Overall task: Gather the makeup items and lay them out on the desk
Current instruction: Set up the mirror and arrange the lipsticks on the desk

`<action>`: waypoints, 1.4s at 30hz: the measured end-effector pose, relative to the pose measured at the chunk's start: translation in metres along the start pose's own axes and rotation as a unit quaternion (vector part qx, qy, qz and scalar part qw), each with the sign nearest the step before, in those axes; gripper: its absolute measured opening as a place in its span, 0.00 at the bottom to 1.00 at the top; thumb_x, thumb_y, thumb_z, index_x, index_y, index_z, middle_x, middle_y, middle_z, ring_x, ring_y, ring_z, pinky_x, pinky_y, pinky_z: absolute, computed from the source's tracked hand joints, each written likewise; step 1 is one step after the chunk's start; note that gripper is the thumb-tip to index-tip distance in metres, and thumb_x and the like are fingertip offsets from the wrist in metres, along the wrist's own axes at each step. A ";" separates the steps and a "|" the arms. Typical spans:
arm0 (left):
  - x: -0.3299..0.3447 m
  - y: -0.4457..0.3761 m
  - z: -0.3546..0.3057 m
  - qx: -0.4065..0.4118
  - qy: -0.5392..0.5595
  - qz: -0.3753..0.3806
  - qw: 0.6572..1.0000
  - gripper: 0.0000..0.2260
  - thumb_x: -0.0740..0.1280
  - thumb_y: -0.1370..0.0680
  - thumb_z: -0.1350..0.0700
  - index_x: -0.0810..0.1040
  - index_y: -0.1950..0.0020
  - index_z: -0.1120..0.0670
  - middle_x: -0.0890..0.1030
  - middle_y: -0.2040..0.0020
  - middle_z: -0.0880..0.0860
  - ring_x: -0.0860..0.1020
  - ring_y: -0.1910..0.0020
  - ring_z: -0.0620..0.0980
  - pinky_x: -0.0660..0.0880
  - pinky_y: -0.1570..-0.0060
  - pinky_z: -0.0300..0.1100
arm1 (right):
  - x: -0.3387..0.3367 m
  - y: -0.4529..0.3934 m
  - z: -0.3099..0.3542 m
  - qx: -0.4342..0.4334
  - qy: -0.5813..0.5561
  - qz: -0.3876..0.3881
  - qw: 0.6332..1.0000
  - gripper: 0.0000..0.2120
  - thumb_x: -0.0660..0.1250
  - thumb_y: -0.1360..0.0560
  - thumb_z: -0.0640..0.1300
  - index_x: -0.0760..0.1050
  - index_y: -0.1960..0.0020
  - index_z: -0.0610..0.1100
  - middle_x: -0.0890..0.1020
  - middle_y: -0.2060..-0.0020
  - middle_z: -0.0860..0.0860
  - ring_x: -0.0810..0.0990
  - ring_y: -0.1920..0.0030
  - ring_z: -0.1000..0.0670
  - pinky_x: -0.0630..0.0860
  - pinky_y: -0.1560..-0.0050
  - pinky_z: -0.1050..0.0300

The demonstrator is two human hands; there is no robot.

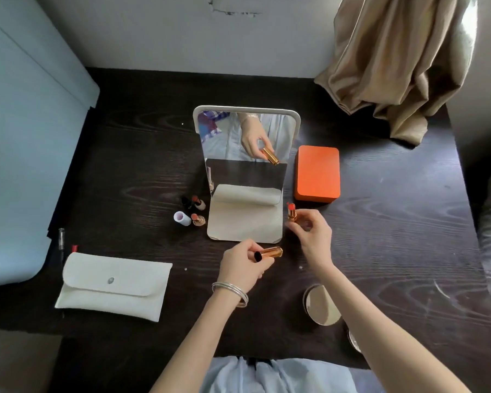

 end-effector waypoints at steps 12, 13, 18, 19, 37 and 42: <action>-0.005 -0.002 0.011 -0.022 0.028 -0.044 0.998 0.08 0.72 0.28 0.55 0.74 0.54 0.50 0.77 0.62 0.44 0.79 0.66 0.41 0.73 0.70 0.27 | 0.015 -0.018 -0.014 0.021 0.053 -0.011 0.998 0.09 0.71 0.29 0.37 0.78 0.50 0.44 0.81 0.53 0.49 0.78 0.52 0.50 0.76 0.47 0.53; -0.005 -0.003 0.012 -0.022 0.028 -0.046 0.998 0.08 0.72 0.28 0.55 0.74 0.54 0.50 0.78 0.62 0.45 0.79 0.67 0.41 0.73 0.71 0.27 | 0.015 -0.019 -0.013 0.026 0.056 -0.013 0.998 0.09 0.71 0.29 0.38 0.78 0.50 0.44 0.81 0.52 0.49 0.78 0.52 0.51 0.76 0.47 0.54; -0.006 -0.006 0.010 -0.014 0.047 -0.061 0.997 0.07 0.72 0.28 0.55 0.74 0.56 0.50 0.79 0.63 0.47 0.79 0.67 0.43 0.74 0.70 0.27 | 0.014 -0.014 -0.016 0.029 0.061 -0.010 0.998 0.09 0.72 0.30 0.38 0.78 0.50 0.44 0.80 0.53 0.49 0.77 0.53 0.51 0.76 0.48 0.53; -0.006 -0.007 0.009 -0.011 0.048 -0.060 0.997 0.07 0.72 0.28 0.54 0.74 0.56 0.50 0.79 0.63 0.47 0.79 0.66 0.43 0.75 0.69 0.28 | 0.013 -0.012 -0.017 0.030 0.060 -0.011 0.998 0.09 0.72 0.30 0.38 0.78 0.51 0.44 0.80 0.53 0.49 0.77 0.53 0.50 0.76 0.48 0.53; -0.004 -0.016 0.000 0.028 0.037 -0.095 0.994 0.08 0.72 0.28 0.56 0.76 0.52 0.52 0.79 0.54 0.50 0.79 0.58 0.45 0.80 0.58 0.39 | 0.014 0.009 -0.021 0.018 0.062 0.019 0.998 0.12 0.72 0.32 0.36 0.73 0.57 0.50 0.78 0.57 0.54 0.75 0.57 0.58 0.69 0.57 0.69; -0.003 -0.016 -0.001 0.029 0.040 -0.094 0.994 0.08 0.72 0.28 0.56 0.76 0.51 0.51 0.79 0.53 0.50 0.79 0.59 0.44 0.79 0.59 0.35 | 0.014 0.007 -0.018 0.013 0.068 0.013 0.997 0.13 0.72 0.32 0.36 0.73 0.57 0.51 0.78 0.57 0.55 0.75 0.57 0.58 0.73 0.56 0.64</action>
Point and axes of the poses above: each hand's wrist, its own y-axis away from the middle knuckle, its own x-axis out of the palm, z = x × y, the point moved 8 cm from there along -y, towards the middle knuckle
